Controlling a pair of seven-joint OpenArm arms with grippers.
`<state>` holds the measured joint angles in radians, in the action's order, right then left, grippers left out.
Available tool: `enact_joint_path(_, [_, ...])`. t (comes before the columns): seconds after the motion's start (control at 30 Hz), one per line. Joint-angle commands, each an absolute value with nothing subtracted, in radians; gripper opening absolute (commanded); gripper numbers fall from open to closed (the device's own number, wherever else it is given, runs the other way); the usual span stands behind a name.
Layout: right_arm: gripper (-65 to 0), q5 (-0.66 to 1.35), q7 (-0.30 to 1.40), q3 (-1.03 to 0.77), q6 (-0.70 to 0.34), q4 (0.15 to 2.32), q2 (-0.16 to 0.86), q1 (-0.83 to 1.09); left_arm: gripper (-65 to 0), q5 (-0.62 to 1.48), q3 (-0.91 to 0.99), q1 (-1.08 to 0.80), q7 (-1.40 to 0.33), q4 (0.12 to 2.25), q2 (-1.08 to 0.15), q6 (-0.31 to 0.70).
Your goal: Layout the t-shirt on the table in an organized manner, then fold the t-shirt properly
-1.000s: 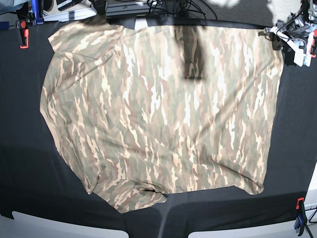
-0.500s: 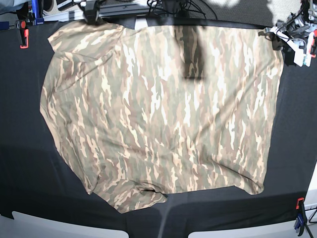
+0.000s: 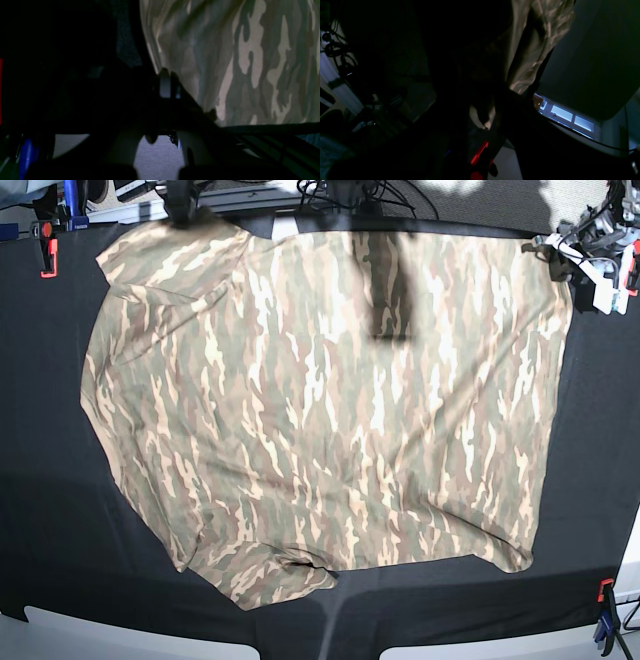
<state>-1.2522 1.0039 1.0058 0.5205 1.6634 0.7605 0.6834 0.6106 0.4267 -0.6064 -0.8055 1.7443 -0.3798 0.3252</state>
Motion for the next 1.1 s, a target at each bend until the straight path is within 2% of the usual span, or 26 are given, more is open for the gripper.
enact_joint_path(0.0, [-48.7, -1.294, 1.002, 1.008, 0.532, 1.676, 0.761, 0.693, -65.0, 0.623, 0.433, -0.609, -0.793, 1.756, -0.394, 0.330])
enact_joint_path(0.17, [-48.7, -1.484, 1.011, 1.028, 0.537, 1.676, 0.724, 0.693, -65.0, 0.623, 0.433, -0.609, -0.793, 1.756, -0.394, 0.330])
enact_joint_path(0.3, [-48.7, -1.432, 1.027, 1.029, 0.567, 1.676, 0.689, 0.693, -65.0, 0.623, 0.433, -0.609, -0.793, 1.756, -0.394, 0.330])
enact_joint_path(0.47, [-48.7, -1.271, 1.029, 1.029, 0.535, 1.676, 0.657, 0.693, -65.0, 0.623, 0.433, -0.609, -0.792, 1.756, -0.393, 0.330])
enact_joint_path(0.67, [-48.7, -1.281, 1.022, 1.027, 0.601, 1.676, 0.641, 0.693, -65.0, 0.623, 0.433, -0.609, -0.793, 1.756, -0.394, 0.330])
enact_joint_path(0.83, [-48.7, -1.484, 1.031, 1.028, 0.615, 1.676, 0.610, 0.697, -65.0, 0.623, 0.433, -0.609, -0.793, 1.756, -0.393, 0.330])
enact_joint_path(1.07, [-48.7, -1.484, 1.134, 1.054, 0.629, 1.676, 0.593, 0.698, -65.0, 0.623, 0.433, -0.609, -0.792, 1.756, -0.394, 0.330])
